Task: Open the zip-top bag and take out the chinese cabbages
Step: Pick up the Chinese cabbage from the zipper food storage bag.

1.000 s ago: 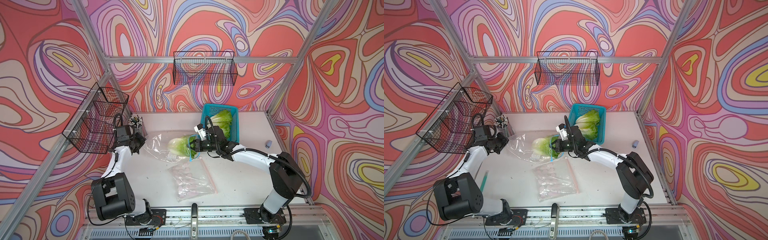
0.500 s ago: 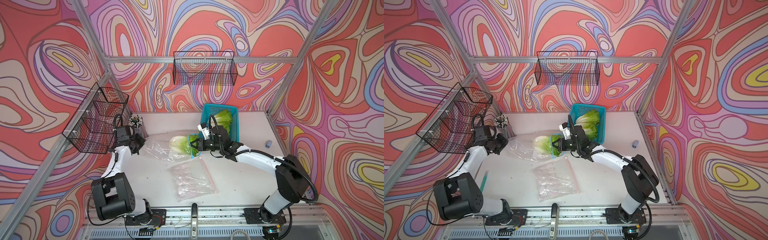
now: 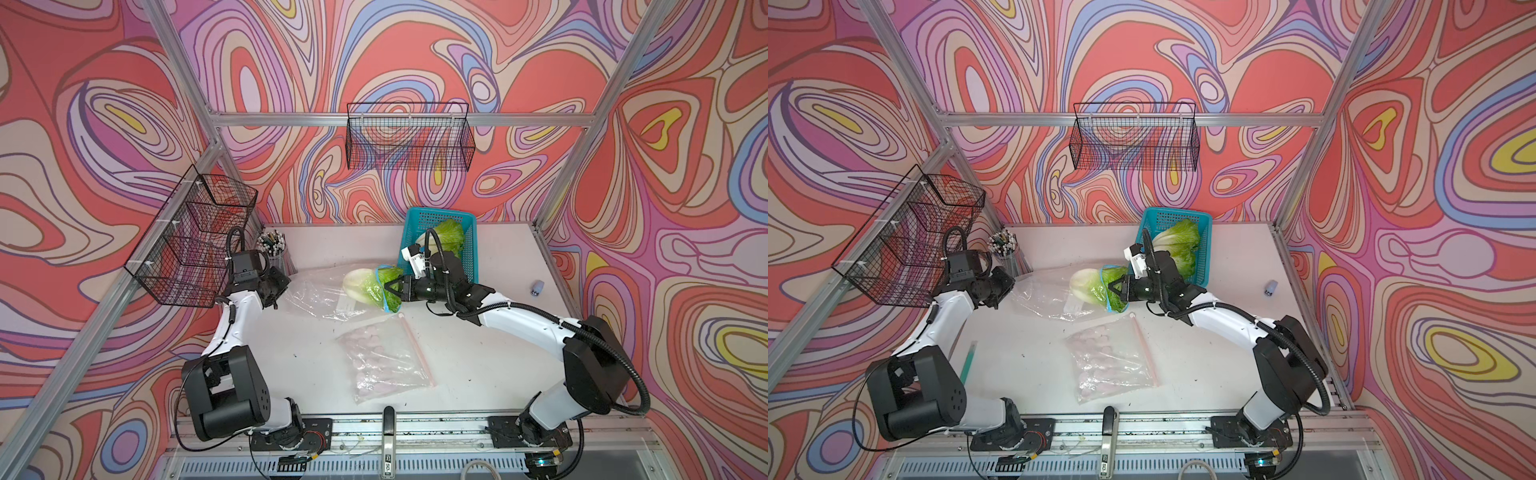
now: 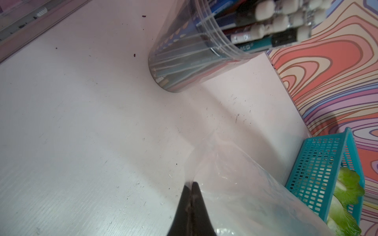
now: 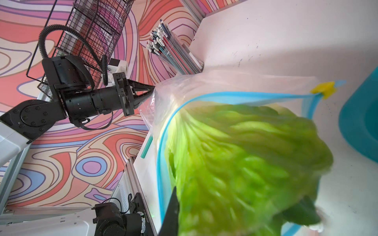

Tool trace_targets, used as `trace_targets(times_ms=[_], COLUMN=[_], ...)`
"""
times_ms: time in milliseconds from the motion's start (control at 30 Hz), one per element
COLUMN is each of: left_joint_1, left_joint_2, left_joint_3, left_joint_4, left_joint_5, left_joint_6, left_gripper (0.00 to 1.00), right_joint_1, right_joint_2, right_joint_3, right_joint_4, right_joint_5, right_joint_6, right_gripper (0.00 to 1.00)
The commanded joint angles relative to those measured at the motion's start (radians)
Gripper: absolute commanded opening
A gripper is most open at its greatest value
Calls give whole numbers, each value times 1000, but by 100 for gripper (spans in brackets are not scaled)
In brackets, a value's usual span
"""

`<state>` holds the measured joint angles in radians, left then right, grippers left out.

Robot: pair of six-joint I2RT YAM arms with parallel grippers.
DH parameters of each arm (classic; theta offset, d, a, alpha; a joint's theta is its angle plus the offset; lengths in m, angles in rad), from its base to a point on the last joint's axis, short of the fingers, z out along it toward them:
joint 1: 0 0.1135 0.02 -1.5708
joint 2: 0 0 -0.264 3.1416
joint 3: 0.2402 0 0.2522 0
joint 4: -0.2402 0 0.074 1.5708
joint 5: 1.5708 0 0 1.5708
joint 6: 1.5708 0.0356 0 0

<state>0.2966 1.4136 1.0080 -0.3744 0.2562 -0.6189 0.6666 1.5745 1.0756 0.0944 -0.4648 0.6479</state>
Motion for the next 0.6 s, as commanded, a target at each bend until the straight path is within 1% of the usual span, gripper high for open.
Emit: trace_targets(times_ms=[0, 567], left_joint_1=[18, 19], left_joint_2=[-15, -5], left_joint_3=[33, 30], left_joint_4=[-26, -19], left_joint_5=[-47, -39], left_joint_6=[18, 12], left_gripper=[0, 0], right_joint_1=[-12, -23], right_joint_2=[-44, -82], right_joint_3=[-14, -12], right_joint_4=[2, -51], right_joint_5=[34, 44], right_joint_6=[-17, -50], right_gripper=[0, 0])
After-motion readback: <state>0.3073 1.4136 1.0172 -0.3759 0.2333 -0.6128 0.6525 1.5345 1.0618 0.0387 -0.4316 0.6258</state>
